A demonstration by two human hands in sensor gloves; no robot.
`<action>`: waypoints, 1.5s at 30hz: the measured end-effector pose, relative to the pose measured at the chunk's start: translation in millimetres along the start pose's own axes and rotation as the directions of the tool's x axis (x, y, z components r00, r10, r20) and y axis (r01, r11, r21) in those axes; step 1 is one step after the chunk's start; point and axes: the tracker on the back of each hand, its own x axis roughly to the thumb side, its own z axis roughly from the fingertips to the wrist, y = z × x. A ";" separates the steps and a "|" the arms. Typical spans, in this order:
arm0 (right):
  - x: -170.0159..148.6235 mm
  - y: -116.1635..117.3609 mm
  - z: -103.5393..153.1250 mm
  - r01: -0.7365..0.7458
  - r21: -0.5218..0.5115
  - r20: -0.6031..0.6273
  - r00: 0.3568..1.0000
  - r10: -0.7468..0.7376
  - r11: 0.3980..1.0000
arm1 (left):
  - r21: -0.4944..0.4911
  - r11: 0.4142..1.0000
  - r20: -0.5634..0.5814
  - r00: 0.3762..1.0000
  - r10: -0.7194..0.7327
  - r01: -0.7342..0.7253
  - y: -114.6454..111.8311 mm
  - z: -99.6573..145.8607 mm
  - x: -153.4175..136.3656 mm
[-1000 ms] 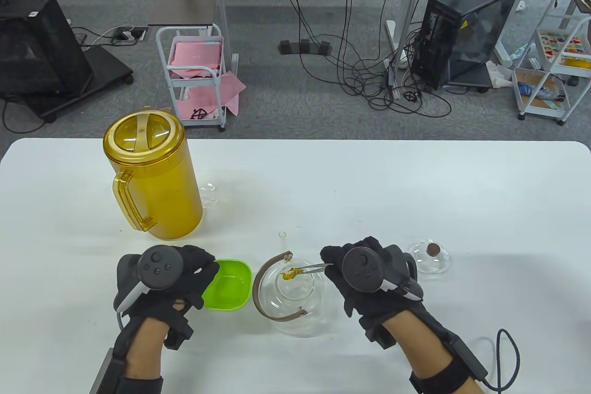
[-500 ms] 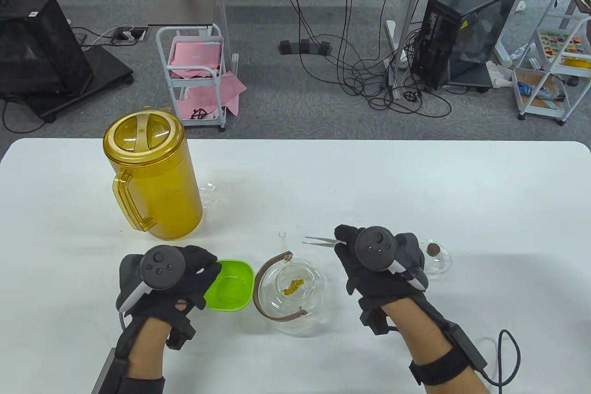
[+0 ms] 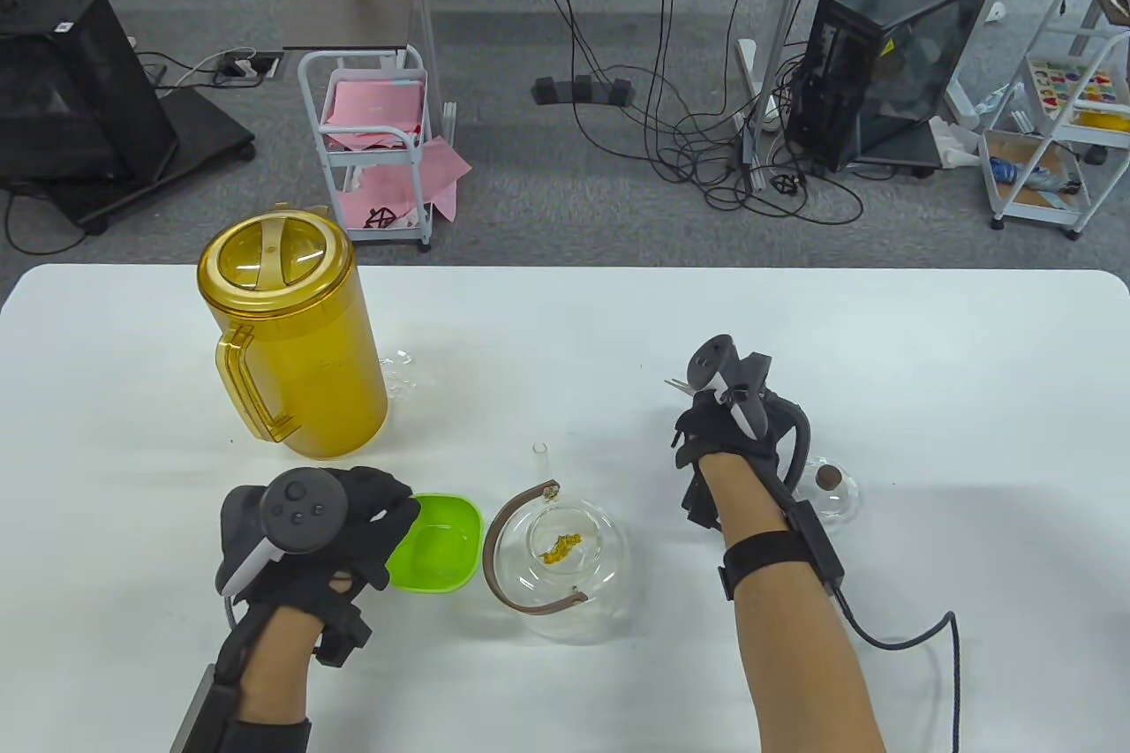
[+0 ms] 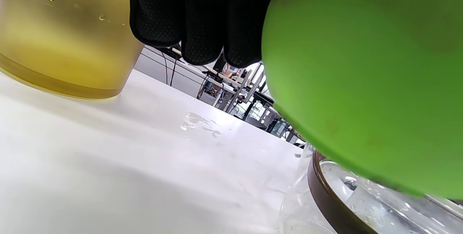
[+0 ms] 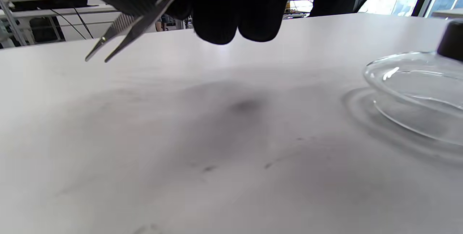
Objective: Make chrysanthemum tea
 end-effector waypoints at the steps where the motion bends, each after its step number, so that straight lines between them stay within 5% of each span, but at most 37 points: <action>1: 2.5 4.0 -1.3 -0.038 -0.007 -0.004 0.999 0.038 0.999 | 0.004 1.000 0.000 1.000 0.001 -0.001 0.7 0.2 0.0; 10: 21.0 24.9 -1.9 -0.241 0.038 -0.043 0.969 0.243 0.970 | 0.004 1.000 0.017 1.000 -0.016 0.016 0.5 0.6 4.1; 17: 3.6 -3.7 11.3 0.125 0.002 0.104 0.987 -0.125 0.992 | -0.001 1.000 0.008 1.000 -0.013 0.013 0.1 1.0 3.2; 21: -14.1 -24.0 26.4 0.326 -0.044 0.220 0.925 -0.309 0.944 | -0.009 1.000 0.009 1.000 -0.019 0.019 -2.2 0.4 4.5; 25: -34.3 -37.2 43.1 0.503 0.018 0.346 0.807 -0.478 0.864 | -0.017 1.000 0.009 1.000 -0.019 0.019 -5.5 -0.7 5.4; 29: -55.4 -34.4 65.5 0.648 0.105 0.452 0.645 -0.617 0.754 | -0.030 0.999 0.008 1.000 -0.025 0.025 -9.8 -2.4 6.0; 32: -64.4 -30.3 77.2 0.676 0.109 0.512 0.590 -0.624 0.729 | -0.041 0.999 0.007 1.000 -0.030 0.030 -12.6 -3.7 6.1; 39: -79.7 -30.4 90.0 0.715 0.101 0.592 0.515 -0.620 0.691 | -0.056 0.998 -0.002 1.000 -0.027 0.027 -15.0 -4.2 5.4; 45: -88.3 -23.9 85.0 0.702 0.081 0.593 0.537 -0.600 0.708 | -0.147 0.989 -0.057 0.997 -0.042 0.034 -18.4 -5.7 -2.5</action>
